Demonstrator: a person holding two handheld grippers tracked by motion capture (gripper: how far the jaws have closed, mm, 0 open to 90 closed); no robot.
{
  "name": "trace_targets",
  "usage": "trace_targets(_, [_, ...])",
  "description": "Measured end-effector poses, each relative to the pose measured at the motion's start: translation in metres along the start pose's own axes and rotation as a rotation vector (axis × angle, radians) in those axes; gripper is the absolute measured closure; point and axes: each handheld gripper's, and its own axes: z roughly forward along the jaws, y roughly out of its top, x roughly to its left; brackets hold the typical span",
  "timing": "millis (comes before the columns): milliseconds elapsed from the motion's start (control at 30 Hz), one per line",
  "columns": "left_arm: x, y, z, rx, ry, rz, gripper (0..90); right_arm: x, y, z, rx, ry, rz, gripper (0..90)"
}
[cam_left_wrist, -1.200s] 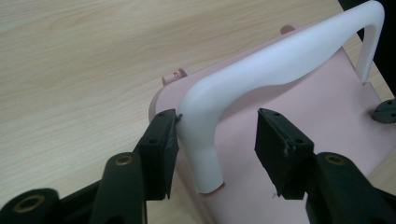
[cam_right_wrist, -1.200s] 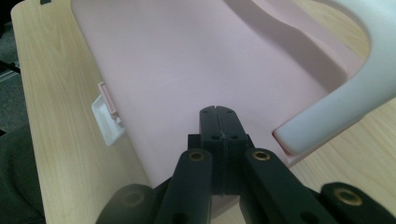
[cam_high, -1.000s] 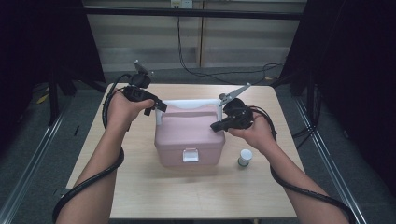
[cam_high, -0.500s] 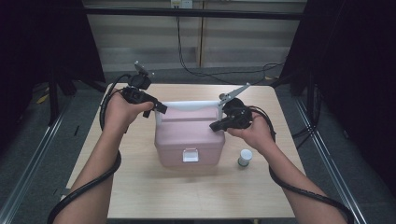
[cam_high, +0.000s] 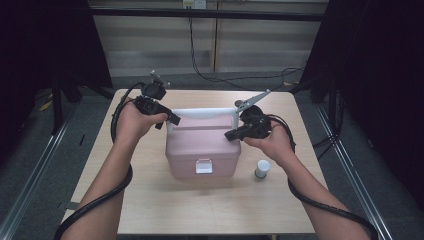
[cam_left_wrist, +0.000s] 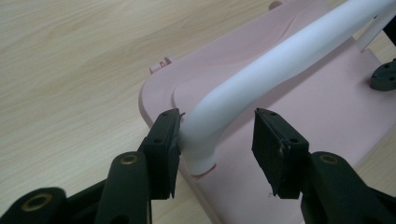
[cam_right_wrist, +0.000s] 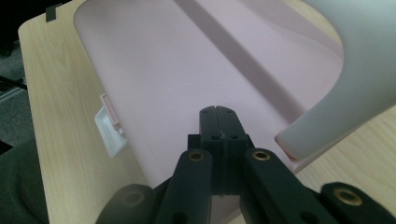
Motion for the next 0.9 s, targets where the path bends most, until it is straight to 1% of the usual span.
trace_targets(33, [0.001,-0.002,0.004,0.009,-0.006,-0.003,52.8,0.001,0.001,0.000,0.003,-0.003,-0.002,90.0])
trace_targets(133, [0.001,-0.003,0.007,0.012,0.000,0.000,53.3,0.001,0.001,0.000,0.003,-0.004,0.000,90.0])
trace_targets(167, [0.001,-0.003,0.008,0.010,-0.002,0.005,53.5,0.001,0.000,0.000,0.005,-0.003,0.004,90.0])
trace_targets(200, [0.001,-0.002,0.008,-0.007,0.008,-0.001,55.1,0.000,0.000,0.000,-0.001,0.000,0.001,90.0])
trace_targets(300, [0.000,-0.001,0.008,-0.018,0.011,0.005,56.3,0.000,0.000,0.000,-0.003,0.005,0.007,90.0])
trace_targets(400, [-0.001,0.001,0.009,-0.016,0.028,0.015,56.6,0.000,0.000,0.000,-0.004,0.002,0.003,90.0])
trace_targets(467, [-0.002,0.001,0.011,-0.024,0.040,0.010,56.9,0.000,0.000,0.000,-0.002,0.001,0.001,90.0])
trace_targets(633, [-0.001,0.001,0.017,-0.036,0.049,0.012,59.5,0.001,0.000,0.000,-0.001,-0.002,0.003,90.0])
trace_targets(667, [-0.001,0.002,0.018,-0.034,0.056,0.020,59.5,0.001,0.001,0.000,0.001,-0.003,-0.001,90.0])
trace_targets(767, [-0.001,0.002,0.021,-0.041,0.076,0.019,59.9,0.000,0.000,0.000,-0.003,-0.002,0.000,90.0])
trace_targets(800, [-0.001,0.002,0.021,-0.037,0.081,0.025,61.1,0.000,0.000,0.000,-0.005,-0.002,0.001,90.0])
trace_targets(900, [-0.001,0.003,0.022,-0.033,0.091,0.021,63.5,0.000,-0.001,0.000,-0.013,0.002,0.008,90.0])
